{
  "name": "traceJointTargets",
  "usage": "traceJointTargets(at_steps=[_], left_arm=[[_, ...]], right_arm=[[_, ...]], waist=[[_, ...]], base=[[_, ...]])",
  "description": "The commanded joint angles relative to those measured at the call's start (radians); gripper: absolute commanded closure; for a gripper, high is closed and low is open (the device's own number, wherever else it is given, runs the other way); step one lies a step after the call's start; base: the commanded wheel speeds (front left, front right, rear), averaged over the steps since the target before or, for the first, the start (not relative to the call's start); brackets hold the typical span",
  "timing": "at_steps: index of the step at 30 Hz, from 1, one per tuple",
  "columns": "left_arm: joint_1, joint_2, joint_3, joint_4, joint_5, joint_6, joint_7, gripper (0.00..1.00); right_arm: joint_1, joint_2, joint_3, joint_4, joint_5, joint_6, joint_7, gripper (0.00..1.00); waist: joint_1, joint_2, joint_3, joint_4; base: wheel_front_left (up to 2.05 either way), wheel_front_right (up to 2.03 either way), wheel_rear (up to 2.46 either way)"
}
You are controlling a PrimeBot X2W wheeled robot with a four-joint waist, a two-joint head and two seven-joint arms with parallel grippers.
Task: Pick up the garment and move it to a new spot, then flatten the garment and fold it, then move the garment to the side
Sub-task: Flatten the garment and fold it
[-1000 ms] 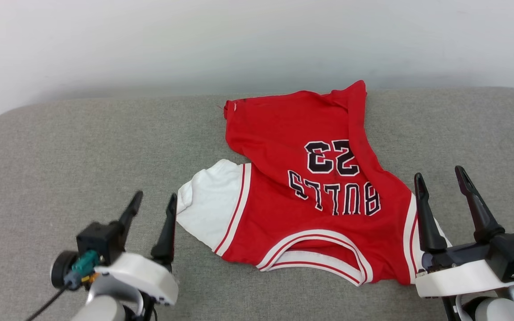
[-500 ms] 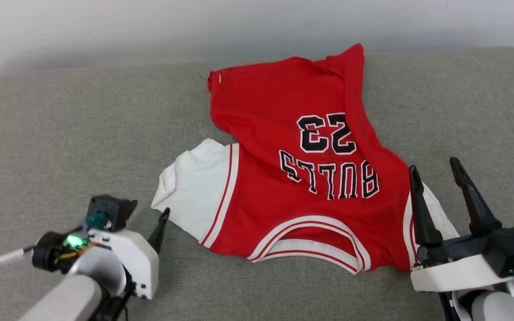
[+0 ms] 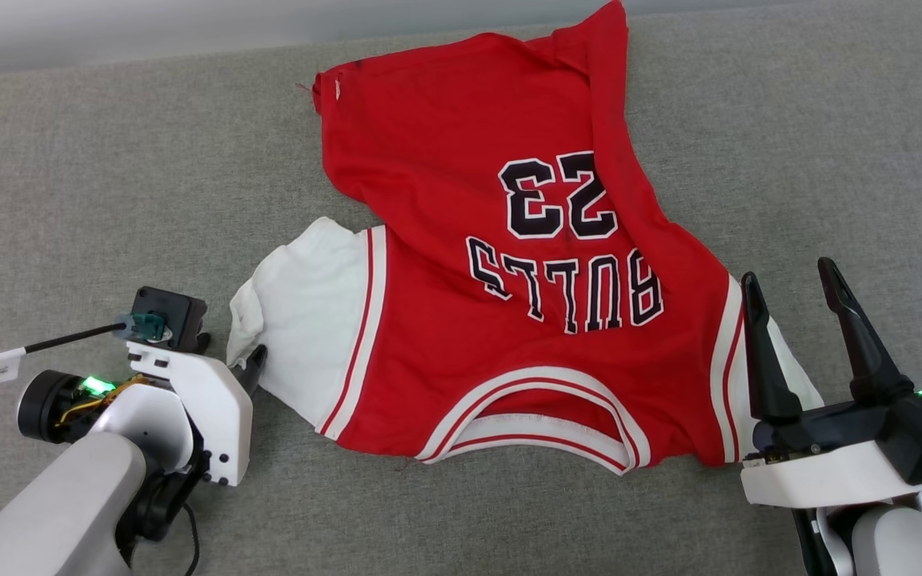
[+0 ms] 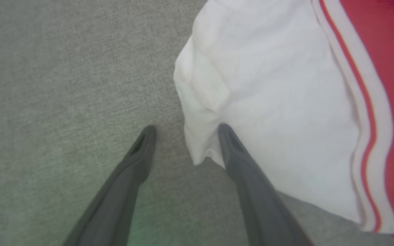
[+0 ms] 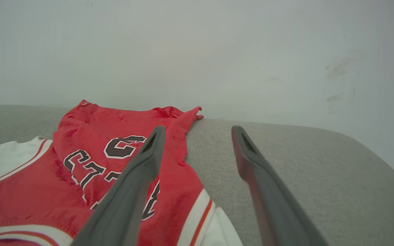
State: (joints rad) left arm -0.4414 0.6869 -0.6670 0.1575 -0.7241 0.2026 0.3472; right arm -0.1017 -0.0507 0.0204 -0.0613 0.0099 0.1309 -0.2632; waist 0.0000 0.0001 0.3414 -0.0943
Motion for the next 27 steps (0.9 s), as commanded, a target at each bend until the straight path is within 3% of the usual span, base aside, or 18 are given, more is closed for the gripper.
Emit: traceJointTargets(at_steps=[1, 4, 9, 18, 25, 26, 27], left_arm=[[0.033, -0.021, -0.015, 0.038, -0.013, 0.009, 0.010, 1.00], [0.064, -0.034, 0.001, 0.028, -0.027, 0.025, -0.028, 1.00], [0.122, -0.032, 0.044, -0.038, -0.038, 0.089, -0.097, 1.00], [0.295, -0.004, 0.064, -0.180, -0.060, 0.189, -0.135, 1.00], [0.393, -0.016, 0.094, -0.220, -0.112, 0.205, -0.182, 1.00], [0.402, -0.022, 0.095, -0.215, -0.116, 0.199, -0.192, 0.62], [0.408, -0.023, 0.092, -0.208, -0.115, 0.195, -0.201, 0.02]], right_arm=[[-0.009, 0.001, -0.004, -0.005, 0.005, 0.000, -0.002, 0.00], [-0.001, 0.001, -0.010, 0.003, -0.001, 0.000, -0.002, 0.00], [0.012, 0.001, -0.017, 0.017, -0.009, 0.000, -0.002, 0.00], [0.047, 0.001, -0.019, 0.048, -0.019, 0.000, -0.002, 0.00], [0.061, 0.001, -0.016, 0.066, -0.019, 0.000, 0.004, 0.00], [0.062, 0.001, -0.015, 0.068, -0.018, 0.000, 0.004, 0.00], [0.064, 0.001, -0.012, 0.071, -0.017, 0.000, 0.007, 0.00]], waist=[[0.0000, -0.0001, 0.004, 0.001], [0.0000, -0.0001, -0.008, 0.014], [0.0000, -0.0001, -0.056, 0.052], [0.0000, -0.0001, -0.159, 0.131], [0.0000, -0.0001, -0.202, 0.150], [0.0000, -0.0001, -0.208, 0.150], [0.0000, -0.0001, -0.214, 0.149]], base=[[0.00, 0.00, 0.00], [0.00, 0.00, 0.00], [0.00, 0.00, 0.00], [0.00, 0.00, 0.00], [0.00, 0.00, 0.00], [0.00, 0.00, 0.00], [0.00, 0.00, 0.00]])
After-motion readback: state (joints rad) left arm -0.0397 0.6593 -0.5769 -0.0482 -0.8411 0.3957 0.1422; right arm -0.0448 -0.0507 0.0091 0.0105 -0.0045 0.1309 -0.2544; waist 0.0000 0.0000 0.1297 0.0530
